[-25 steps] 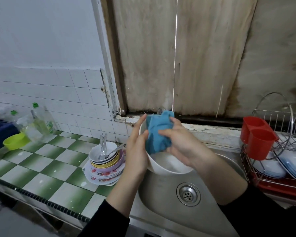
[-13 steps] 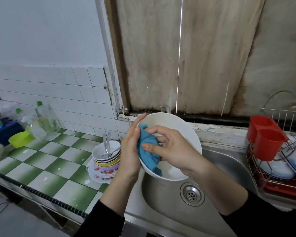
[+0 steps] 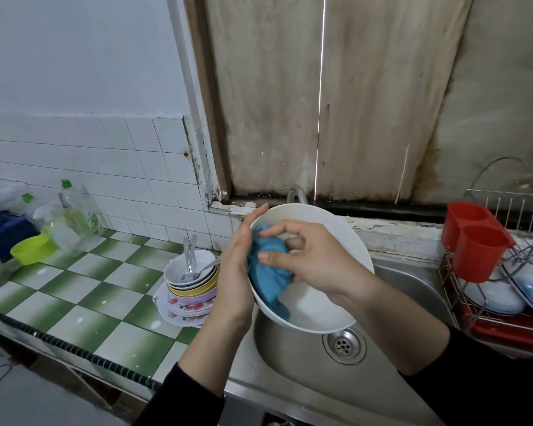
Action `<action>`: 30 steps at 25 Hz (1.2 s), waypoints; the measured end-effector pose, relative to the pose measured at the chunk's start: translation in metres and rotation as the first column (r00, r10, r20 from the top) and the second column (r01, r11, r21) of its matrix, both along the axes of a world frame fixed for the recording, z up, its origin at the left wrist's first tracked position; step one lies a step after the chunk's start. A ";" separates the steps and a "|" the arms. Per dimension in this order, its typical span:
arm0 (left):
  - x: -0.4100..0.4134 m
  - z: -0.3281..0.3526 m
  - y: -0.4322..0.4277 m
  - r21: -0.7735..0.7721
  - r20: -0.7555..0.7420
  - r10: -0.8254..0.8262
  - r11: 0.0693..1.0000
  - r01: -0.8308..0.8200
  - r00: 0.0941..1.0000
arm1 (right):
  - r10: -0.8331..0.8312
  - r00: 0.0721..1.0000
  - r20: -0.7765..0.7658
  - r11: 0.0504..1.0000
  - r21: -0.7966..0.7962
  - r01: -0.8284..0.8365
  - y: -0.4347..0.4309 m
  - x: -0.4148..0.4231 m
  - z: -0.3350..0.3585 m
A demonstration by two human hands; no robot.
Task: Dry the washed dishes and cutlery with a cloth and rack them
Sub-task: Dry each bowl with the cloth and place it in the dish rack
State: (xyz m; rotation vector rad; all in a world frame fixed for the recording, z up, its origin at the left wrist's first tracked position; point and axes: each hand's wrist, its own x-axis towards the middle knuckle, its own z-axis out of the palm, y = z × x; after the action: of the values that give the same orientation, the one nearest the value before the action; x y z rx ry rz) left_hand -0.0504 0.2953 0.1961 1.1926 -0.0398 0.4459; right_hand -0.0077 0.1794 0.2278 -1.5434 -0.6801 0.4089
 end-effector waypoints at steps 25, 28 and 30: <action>-0.015 0.043 0.021 0.024 -0.494 -0.049 0.997 0.071 0.868 | 0.646 -0.068 0.760 0.763 -0.640 0.095 -0.020 0.064 0.033; -0.016 0.042 0.027 0.091 -0.474 0.040 0.996 0.004 0.879 | 0.801 -0.010 0.599 0.596 -0.794 0.119 -0.023 0.059 0.034; -0.018 0.040 0.021 0.084 -0.466 0.021 0.996 0.021 0.885 | 0.793 -0.046 0.607 0.605 -0.777 0.173 -0.021 0.059 0.035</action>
State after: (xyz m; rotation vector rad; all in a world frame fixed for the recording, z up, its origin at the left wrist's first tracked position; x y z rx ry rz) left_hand -0.0681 0.3166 0.2358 1.3606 0.3617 0.1468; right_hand 0.0509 0.1588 0.2625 -2.2827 -2.4554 -0.2502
